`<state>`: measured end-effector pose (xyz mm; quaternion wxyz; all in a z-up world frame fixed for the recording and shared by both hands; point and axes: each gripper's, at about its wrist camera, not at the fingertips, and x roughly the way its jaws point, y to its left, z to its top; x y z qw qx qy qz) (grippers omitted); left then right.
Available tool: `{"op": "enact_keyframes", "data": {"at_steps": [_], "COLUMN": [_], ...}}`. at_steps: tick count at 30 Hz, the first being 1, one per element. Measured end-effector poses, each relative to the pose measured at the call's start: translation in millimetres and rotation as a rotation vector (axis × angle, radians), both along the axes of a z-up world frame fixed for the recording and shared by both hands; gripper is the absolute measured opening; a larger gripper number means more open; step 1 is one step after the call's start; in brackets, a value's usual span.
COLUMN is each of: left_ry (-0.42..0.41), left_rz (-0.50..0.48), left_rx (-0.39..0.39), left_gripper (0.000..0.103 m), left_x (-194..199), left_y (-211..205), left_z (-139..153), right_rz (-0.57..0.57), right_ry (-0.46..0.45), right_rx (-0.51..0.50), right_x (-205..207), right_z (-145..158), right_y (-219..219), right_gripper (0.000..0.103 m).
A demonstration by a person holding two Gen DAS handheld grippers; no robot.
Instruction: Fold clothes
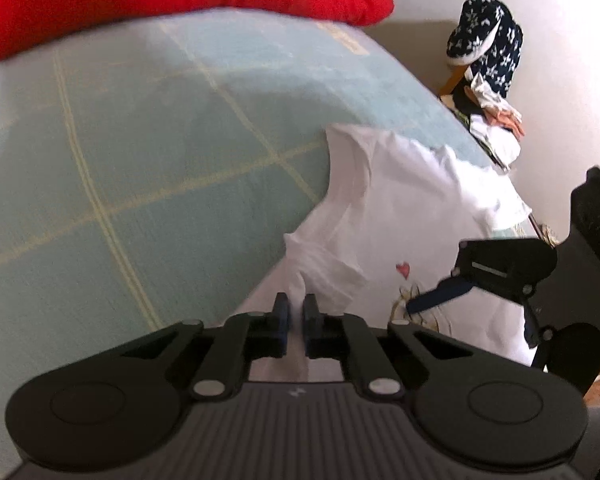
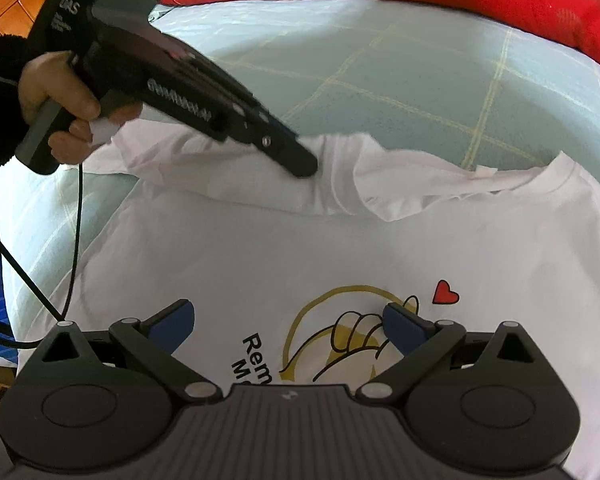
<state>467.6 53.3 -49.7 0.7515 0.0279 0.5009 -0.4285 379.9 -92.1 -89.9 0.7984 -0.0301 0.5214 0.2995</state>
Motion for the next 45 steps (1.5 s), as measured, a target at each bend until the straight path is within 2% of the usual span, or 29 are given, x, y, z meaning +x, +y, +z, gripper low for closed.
{"op": "enact_keyframes", "data": {"at_steps": [16,19,24,26,28,31,32,34,38,40,42,45], "left_ry": [-0.169,-0.181,-0.161,-0.15,-0.138,-0.126,-0.121,-0.113,-0.1,-0.096,-0.104,-0.134], "left_rz": [0.071,0.062,0.063,0.065,0.07,0.076,0.076,0.078,0.078,0.08,0.09,0.113], "left_rx": [0.067,0.08,0.098,0.102,0.104,0.099,0.1,0.106,0.113,0.117,0.117,0.112], "left_gripper": [0.004,0.004,0.004,0.004,0.004,0.004,0.004,0.004,0.005,0.005,0.004,0.004], "left_x": [51.9,58.6,53.3,51.4,49.6,47.8,47.5,46.9,44.5,43.8,44.3,46.4], "left_y": [-0.2,-2.5,0.6,2.1,3.9,5.7,6.2,6.7,8.2,8.1,8.0,6.8], "left_z": [10.5,9.5,0.7,-1.7,-3.5,-4.8,-5.3,-6.6,-10.9,-13.0,-13.4,-9.5], "right_rz": [-0.058,-0.079,-0.141,-0.184,-0.21,-0.192,-0.144,-0.037,0.041,0.082,0.101,0.07], "right_ry": [-0.036,-0.087,-0.237,-0.262,-0.225,-0.157,-0.144,-0.114,-0.095,-0.08,-0.08,-0.102], "right_rx": [-0.009,-0.019,-0.066,-0.086,-0.087,-0.099,-0.113,-0.164,-0.192,-0.187,-0.201,-0.207], "right_x": [6.1,14.9,66.3,99.9,131.1,166.0,170.7,177.4,178.5,175.2,170.4,169.5], "right_z": [10.5,19.5,45.1,50.4,45.0,29.0,22.3,6.8,-3.9,0.1,1.6,5.1], "right_y": [-10.3,-19.1,-61.7,-89.3,-114.1,-138.0,-138.2,-135.1,-133.4,-130.6,-128.2,-132.3], "right_gripper": [0.102,0.102,0.098,0.09,0.066,0.059,0.059,0.052,0.047,0.017,0.012,0.007]}}
